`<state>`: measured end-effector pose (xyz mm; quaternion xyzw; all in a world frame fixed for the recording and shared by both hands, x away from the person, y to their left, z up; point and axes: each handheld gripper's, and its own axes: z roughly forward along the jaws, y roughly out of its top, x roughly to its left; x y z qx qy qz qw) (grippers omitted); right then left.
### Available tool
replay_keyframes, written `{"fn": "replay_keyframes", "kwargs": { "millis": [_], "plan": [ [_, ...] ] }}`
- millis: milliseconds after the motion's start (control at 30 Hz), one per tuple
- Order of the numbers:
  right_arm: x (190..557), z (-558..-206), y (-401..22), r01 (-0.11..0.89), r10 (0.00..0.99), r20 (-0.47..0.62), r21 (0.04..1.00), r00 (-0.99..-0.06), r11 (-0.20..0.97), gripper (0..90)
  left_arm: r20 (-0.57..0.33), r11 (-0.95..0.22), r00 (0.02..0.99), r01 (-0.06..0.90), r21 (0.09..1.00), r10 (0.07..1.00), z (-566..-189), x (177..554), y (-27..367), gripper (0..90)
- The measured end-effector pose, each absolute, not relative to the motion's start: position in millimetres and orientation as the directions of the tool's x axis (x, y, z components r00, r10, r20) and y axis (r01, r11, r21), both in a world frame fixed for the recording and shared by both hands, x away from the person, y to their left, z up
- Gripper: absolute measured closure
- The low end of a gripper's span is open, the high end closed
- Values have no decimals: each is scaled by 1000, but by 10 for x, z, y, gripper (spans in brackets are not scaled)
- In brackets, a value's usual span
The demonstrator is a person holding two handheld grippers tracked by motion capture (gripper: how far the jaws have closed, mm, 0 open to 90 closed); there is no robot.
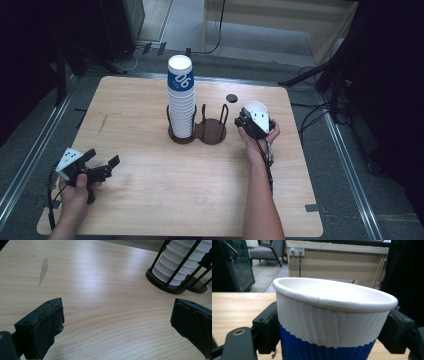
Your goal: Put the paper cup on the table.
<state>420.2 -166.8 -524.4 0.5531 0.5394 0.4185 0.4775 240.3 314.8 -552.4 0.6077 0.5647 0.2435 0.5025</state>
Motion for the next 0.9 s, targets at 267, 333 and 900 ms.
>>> {"fn": "replay_keyframes", "kwargs": {
  "millis": [267, 333, 900],
  "plan": [
    [4241, -5311, -1724, 238, 995, -69, 970, 78, 49, 175, -272, 143, 243, 444, 885, 931, -5524, 2401, 3154, 0],
    [4241, -5327, -1726, 243, 994, -77, 968, 71, 58, 173, -272, 141, 246, 443, 885, 930, -5524, 2400, 3153, 0],
    [4201, -5408, -1809, 285, 996, -68, 957, 60, 48, 150, -272, 143, 246, 441, 886, 930, -5526, 2401, 3148, 0]
  ]
}}
